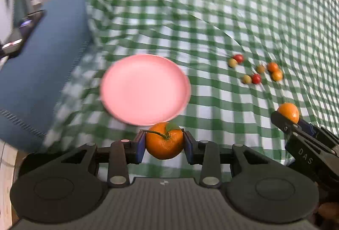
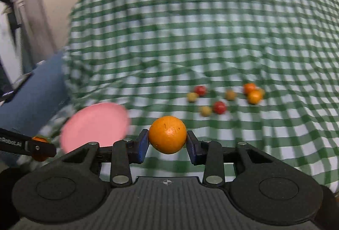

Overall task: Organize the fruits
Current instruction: 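Carry both oranges to the pink plate and open both tools to release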

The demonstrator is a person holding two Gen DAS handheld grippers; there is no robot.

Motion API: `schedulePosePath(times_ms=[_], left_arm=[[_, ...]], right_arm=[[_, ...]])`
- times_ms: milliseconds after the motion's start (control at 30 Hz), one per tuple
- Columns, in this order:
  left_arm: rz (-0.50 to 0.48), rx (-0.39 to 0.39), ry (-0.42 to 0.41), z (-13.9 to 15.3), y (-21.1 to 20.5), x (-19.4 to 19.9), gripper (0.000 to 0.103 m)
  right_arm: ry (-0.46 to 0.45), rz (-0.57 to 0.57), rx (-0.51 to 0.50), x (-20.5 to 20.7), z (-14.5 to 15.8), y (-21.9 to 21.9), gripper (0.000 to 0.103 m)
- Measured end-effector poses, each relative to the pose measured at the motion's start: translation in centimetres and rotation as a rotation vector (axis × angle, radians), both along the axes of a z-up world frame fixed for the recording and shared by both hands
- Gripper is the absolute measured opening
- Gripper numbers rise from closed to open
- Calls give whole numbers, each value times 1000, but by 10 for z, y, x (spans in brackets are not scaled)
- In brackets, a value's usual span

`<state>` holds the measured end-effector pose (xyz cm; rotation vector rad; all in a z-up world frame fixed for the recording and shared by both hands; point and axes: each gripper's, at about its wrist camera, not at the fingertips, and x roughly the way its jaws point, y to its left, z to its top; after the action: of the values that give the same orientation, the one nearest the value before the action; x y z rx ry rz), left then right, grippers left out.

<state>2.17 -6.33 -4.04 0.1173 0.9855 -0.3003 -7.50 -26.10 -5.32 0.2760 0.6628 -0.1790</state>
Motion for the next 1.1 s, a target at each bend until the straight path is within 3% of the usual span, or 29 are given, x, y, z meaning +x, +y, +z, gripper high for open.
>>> schedulePosePath(times_ms=[133, 400, 633, 1100], left_arm=[[54, -31, -38, 10, 34, -13, 41], [101, -111, -62, 23, 72, -27, 41], [108, -140, -95, 26, 81, -29, 41], [125, -134, -59, 14, 76, -9, 41]], right_arm=[[1, 64, 0, -7, 18, 31, 39], [-19, 100, -93, -16, 39, 60, 39], [-24, 113, -155, -17, 43, 70, 39], [-32, 141, -169, -3, 36, 75, 39]])
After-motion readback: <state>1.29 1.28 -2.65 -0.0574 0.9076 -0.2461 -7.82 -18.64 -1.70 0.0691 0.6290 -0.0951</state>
